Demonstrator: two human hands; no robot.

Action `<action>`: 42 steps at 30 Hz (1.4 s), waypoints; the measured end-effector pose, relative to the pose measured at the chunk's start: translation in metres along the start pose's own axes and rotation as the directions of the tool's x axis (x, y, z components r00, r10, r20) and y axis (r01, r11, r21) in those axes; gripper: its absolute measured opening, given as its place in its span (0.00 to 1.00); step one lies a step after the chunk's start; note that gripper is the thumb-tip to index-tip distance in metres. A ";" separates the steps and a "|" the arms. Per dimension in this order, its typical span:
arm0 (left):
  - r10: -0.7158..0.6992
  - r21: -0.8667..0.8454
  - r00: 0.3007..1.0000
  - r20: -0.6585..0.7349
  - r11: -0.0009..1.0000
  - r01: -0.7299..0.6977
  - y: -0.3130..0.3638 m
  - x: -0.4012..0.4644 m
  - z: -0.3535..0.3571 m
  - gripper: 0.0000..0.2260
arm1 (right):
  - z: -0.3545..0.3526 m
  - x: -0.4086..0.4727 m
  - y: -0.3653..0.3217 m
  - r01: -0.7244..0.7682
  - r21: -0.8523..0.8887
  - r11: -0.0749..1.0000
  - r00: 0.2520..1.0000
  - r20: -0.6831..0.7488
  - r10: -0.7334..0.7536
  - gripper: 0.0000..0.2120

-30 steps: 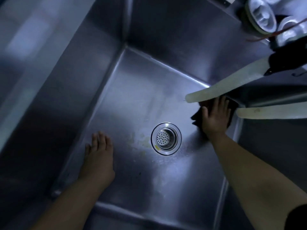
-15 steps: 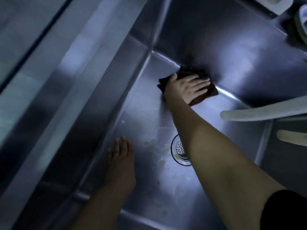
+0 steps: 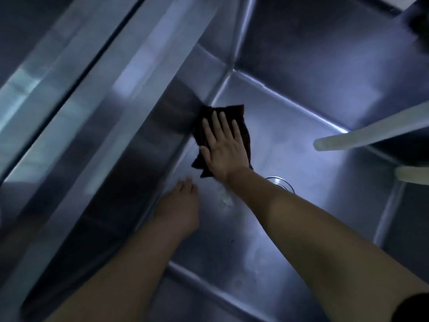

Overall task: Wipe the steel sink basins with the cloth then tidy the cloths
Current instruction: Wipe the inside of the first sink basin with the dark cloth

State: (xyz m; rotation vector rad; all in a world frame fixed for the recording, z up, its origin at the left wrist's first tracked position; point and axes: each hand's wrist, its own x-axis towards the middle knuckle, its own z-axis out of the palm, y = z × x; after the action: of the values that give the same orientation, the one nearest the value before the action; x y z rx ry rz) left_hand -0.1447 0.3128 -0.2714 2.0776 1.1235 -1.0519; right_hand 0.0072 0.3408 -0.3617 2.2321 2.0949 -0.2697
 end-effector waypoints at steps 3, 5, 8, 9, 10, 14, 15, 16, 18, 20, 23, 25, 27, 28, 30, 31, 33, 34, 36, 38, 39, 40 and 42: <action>-0.075 -0.012 0.996 0.042 0.997 0.076 0.007 -0.028 -0.025 0.17 | 0.011 -0.054 -0.010 0.139 0.012 0.990 0.990 -0.001 -0.139 0.31; -0.040 0.038 0.999 -0.013 0.998 0.040 0.008 -0.059 -0.032 0.14 | 0.014 -0.089 -0.015 0.226 0.009 0.974 0.974 0.019 -0.226 0.31; 0.155 0.188 0.922 -0.356 0.978 -0.092 -0.005 -0.104 -0.020 0.03 | 0.012 -0.122 -0.007 0.367 -0.008 0.930 0.926 0.092 -0.365 0.32; 0.180 0.192 0.907 -0.381 0.975 -0.113 -0.012 -0.118 -0.015 0.06 | 0.010 -0.124 0.000 0.416 -0.012 0.909 0.904 0.115 -0.412 0.32; 0.176 0.185 0.907 -0.383 0.976 -0.111 -0.020 -0.128 -0.008 0.07 | 0.009 -0.122 0.008 0.459 -0.020 0.888 0.882 0.132 -0.452 0.32; 0.120 0.130 0.898 -0.423 0.989 -0.071 -0.046 -0.163 0.010 0.15 | 0.001 -0.088 0.040 0.349 -0.042 0.936 0.932 0.121 -0.342 0.32; 0.108 0.105 0.896 -0.430 0.992 -0.069 -0.051 -0.170 0.012 0.17 | -0.002 -0.078 0.047 0.279 -0.039 0.959 0.956 0.103 -0.274 0.33; 0.091 0.089 0.898 -0.430 0.994 -0.058 -0.053 -0.176 0.015 0.18 | -0.004 -0.068 0.052 0.206 -0.035 0.978 0.975 0.097 -0.202 0.34; 0.051 0.052 0.905 -0.423 0.998 -0.032 -0.053 -0.184 0.019 0.18 | -0.008 -0.051 0.055 0.040 -0.012 0.999 0.994 0.103 -0.039 0.36; 0.023 0.023 0.901 -0.432 1.000 -0.015 -0.052 -0.185 0.022 0.16 | -0.010 -0.037 0.047 -0.148 0.007 0.989 0.985 0.088 0.147 0.34; -0.006 0.001 0.898 -0.440 1.000 0.007 -0.051 -0.182 0.022 0.17 | -0.012 -0.024 0.014 -0.304 0.003 0.953 0.949 0.090 0.303 0.34; -0.005 0.000 0.894 -0.447 1.000 0.006 -0.052 -0.182 0.023 0.17 | -0.009 -0.027 -0.017 -0.228 0.047 0.973 0.972 0.067 0.225 0.35; -0.003 -0.001 0.895 -0.447 1.000 0.003 -0.052 -0.182 0.023 0.17 | -0.004 -0.040 -0.053 -0.059 0.079 0.995 0.997 0.061 0.055 0.35; -0.005 -0.002 0.893 -0.449 1.000 0.005 -0.052 -0.182 0.024 0.16 | 0.000 -0.051 -0.071 0.018 0.074 0.997 0.997 0.072 -0.024 0.35; -0.003 0.001 0.882 -0.471 1.000 0.004 -0.053 -0.182 0.024 0.15 | 0.008 -0.075 -0.105 0.127 0.063 0.990 0.986 0.100 -0.133 0.35; -0.003 0.005 0.883 -0.469 1.000 0.007 -0.052 -0.183 0.023 0.16 | 0.012 -0.087 -0.117 0.171 0.060 0.983 0.977 0.118 -0.177 0.35; -0.007 0.006 0.886 -0.464 1.000 0.011 -0.052 -0.183 0.023 0.17 | 0.019 -0.109 -0.134 0.281 0.065 0.958 0.946 0.151 -0.288 0.33; -0.011 -0.002 0.882 -0.471 1.000 0.011 -0.051 -0.184 0.022 0.18 | 0.023 -0.120 -0.138 0.353 0.072 0.933 0.920 0.157 -0.360 0.32; -0.011 -0.008 0.873 -0.488 1.000 0.008 -0.050 -0.185 0.022 0.20 | 0.028 -0.139 -0.138 0.492 0.088 0.866 0.850 0.166 -0.500 0.29; -0.001 0.001 0.863 -0.505 1.000 0.001 -0.050 -0.185 0.023 0.21 | 0.032 -0.155 -0.125 0.581 0.112 0.806 0.788 0.167 -0.592 0.27; 0.002 0.004 0.861 -0.509 1.000 0.000 -0.050 -0.186 0.022 0.20 | 0.034 -0.165 -0.114 0.620 0.117 0.776 0.759 0.161 -0.631 0.27; 0.005 0.010 0.862 -0.508 1.000 0.000 -0.049 -0.186 0.023 0.20 | 0.035 -0.174 -0.100 0.660 0.110 0.744 0.729 0.146 -0.669 0.27; 0.005 0.030 0.861 -0.509 0.999 0.012 -0.049 -0.186 0.022 0.18 | 0.035 -0.192 -0.067 0.735 0.075 0.673 0.664 0.122 -0.738 0.27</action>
State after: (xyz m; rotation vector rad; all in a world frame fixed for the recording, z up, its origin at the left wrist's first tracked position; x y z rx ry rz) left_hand -0.2592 0.2404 -0.1330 2.4600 1.3586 -0.5222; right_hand -0.0732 0.1508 -0.3584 1.1691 2.7971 -0.4666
